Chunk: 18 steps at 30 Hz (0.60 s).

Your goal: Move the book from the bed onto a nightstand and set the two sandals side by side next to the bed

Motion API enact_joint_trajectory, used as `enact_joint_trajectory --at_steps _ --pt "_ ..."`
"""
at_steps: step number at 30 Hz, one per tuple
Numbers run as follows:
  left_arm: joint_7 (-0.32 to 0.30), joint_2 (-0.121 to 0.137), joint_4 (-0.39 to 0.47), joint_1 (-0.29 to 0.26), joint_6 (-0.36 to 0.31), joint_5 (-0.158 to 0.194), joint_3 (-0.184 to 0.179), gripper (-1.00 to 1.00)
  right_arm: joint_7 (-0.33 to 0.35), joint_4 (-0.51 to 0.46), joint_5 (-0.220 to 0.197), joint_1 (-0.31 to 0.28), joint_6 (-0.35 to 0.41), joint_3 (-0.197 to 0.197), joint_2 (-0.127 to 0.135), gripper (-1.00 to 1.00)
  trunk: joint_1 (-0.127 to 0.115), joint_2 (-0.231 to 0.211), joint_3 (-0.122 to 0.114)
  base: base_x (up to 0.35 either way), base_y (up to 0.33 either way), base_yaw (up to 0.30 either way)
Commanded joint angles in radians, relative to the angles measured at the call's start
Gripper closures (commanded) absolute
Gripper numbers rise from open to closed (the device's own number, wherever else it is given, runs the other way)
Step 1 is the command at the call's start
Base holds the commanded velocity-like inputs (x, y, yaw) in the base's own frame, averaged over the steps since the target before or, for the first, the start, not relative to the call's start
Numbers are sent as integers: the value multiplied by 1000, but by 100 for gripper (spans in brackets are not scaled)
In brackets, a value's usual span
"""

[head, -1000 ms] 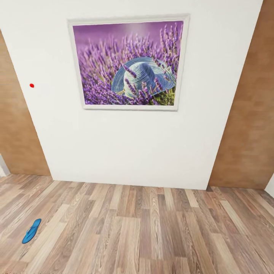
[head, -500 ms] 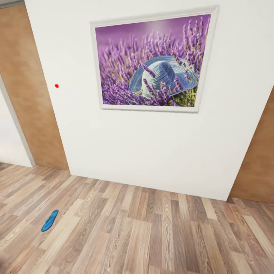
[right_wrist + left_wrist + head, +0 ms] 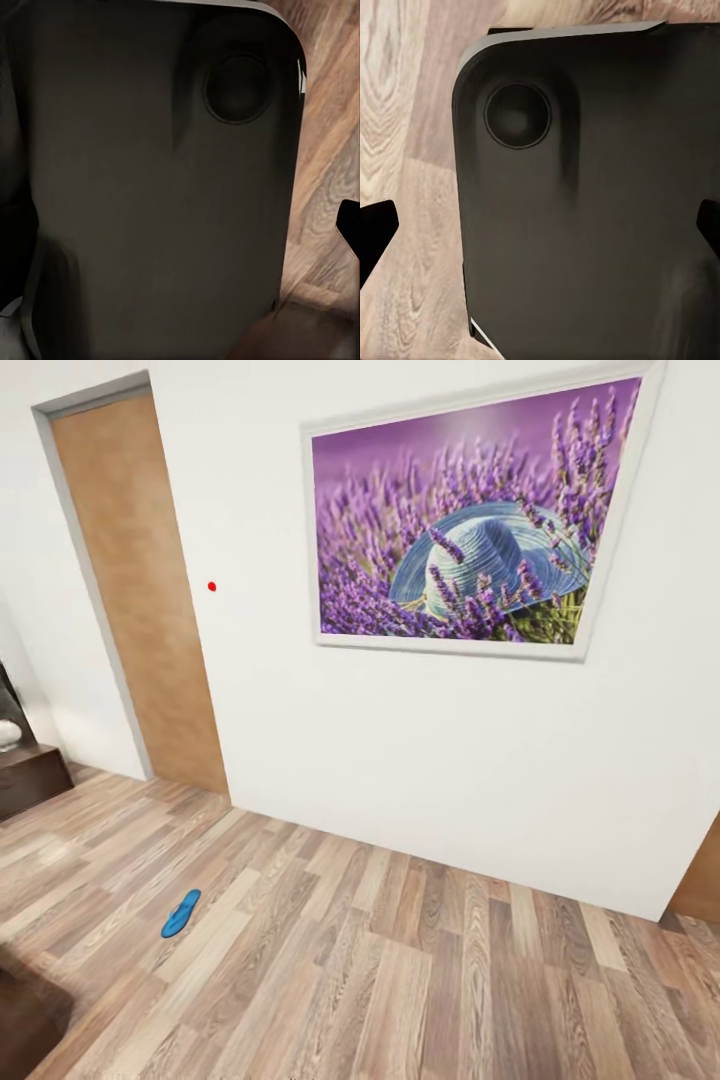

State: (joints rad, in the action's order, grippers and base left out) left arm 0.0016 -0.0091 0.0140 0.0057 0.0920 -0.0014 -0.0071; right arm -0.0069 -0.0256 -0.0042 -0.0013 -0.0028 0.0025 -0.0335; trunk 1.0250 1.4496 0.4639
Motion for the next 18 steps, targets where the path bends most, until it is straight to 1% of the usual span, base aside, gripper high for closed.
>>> enact_joint_trajectory --at_steps 1,12,18 --pt "0 0 1 0 2 0 -1 -100 -1 0 0 0 0 0 0 -100 0 0 1 2 -1 294" --pt "0 0 1 0 2 0 -1 -100 -1 0 0 0 0 0 0 -100 0 0 1 1 -1 281" --pt "1 0 2 0 2 0 -1 -100 -1 0 0 0 0 -1 0 -100 0 0 1 22 -2 126"
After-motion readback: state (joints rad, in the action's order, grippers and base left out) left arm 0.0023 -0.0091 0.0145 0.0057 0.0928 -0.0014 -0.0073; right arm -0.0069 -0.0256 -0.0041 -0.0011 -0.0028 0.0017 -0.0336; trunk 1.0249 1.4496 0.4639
